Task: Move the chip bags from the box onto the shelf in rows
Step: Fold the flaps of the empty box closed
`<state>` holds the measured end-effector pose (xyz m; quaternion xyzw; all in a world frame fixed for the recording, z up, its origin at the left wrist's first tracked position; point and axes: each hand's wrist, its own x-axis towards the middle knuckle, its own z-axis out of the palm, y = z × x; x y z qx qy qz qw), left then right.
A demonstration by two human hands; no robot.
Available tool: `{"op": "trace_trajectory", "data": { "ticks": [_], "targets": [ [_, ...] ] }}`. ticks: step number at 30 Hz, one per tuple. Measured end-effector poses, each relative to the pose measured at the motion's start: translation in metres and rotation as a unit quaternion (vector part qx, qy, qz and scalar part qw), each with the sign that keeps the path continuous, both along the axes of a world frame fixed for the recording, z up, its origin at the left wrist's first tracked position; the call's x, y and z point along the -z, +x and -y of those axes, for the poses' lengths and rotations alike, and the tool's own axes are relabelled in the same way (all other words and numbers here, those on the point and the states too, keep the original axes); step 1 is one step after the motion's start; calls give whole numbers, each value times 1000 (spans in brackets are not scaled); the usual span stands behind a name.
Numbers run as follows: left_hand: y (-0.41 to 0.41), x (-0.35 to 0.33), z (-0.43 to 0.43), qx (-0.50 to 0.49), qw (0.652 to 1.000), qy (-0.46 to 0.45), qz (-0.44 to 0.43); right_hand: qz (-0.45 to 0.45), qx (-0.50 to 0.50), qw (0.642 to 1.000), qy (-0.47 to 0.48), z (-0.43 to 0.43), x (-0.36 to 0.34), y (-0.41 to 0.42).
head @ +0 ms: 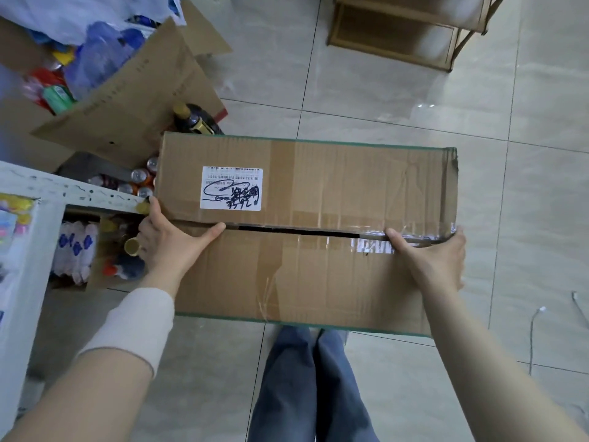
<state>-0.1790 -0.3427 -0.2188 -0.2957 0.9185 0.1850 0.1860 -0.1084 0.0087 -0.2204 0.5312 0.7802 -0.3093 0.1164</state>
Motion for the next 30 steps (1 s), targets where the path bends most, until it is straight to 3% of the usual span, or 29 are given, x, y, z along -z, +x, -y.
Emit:
{"op": "trace_trajectory", "data": {
  "ticks": [8,16,30],
  "targets": [
    [-5,-12,-11,-37,999,19,12,-19,22,1000,9,0,1,-9],
    [-10,-43,-51,-27,999,-3,-47,-51,48,998,12,-29,-23,1],
    [-51,-137,-248,15,991,-24,-128,-151,91,984,-20,-218,-92,-10]
  ]
}}
